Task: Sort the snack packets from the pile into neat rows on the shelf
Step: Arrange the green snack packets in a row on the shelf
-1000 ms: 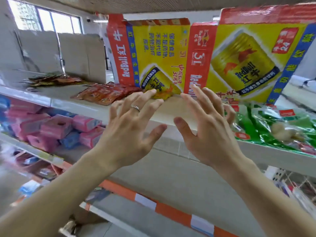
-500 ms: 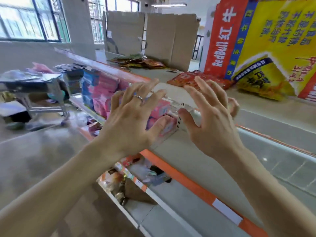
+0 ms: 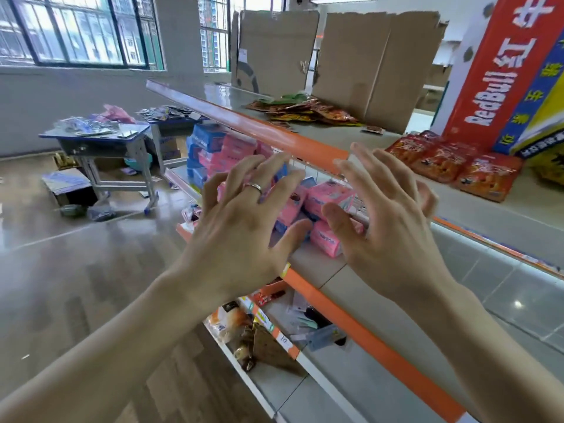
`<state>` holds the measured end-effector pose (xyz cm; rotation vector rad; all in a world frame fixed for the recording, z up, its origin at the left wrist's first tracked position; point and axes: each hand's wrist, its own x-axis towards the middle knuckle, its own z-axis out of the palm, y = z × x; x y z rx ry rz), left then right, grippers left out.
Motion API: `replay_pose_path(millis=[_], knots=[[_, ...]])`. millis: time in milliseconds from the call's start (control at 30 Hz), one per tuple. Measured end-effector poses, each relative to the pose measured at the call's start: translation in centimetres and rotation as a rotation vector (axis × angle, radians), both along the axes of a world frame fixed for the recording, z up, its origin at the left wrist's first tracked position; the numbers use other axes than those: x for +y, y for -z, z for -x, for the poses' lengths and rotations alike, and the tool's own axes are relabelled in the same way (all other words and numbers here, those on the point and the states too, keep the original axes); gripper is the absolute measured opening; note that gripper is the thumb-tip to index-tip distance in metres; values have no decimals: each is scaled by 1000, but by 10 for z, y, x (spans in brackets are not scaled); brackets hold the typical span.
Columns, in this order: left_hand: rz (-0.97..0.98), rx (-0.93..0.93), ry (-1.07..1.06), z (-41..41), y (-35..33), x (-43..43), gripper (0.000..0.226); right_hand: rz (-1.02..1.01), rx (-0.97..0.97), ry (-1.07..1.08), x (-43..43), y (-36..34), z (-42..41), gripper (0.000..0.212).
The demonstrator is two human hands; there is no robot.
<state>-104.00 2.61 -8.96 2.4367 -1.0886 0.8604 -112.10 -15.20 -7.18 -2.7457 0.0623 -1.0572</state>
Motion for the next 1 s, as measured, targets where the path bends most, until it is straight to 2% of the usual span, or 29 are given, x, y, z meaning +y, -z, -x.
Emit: replay_pose_path(millis=[133,500,700,1000], knots=[[-38,8,-42,-27,7,2,62,-31,-6,-53,1,-1,-34,60],[-16,37,-47,-130,-4,-6,60,-124,28,-102,-24,-6,-134,51],[-8,47,-72,-153,-4,-17,59,-250,-5,-183,-28,-2,-163,53],[58,55,-127,-184,-6,-11,58,-210,-59,-201,-20,-1,-189,49]])
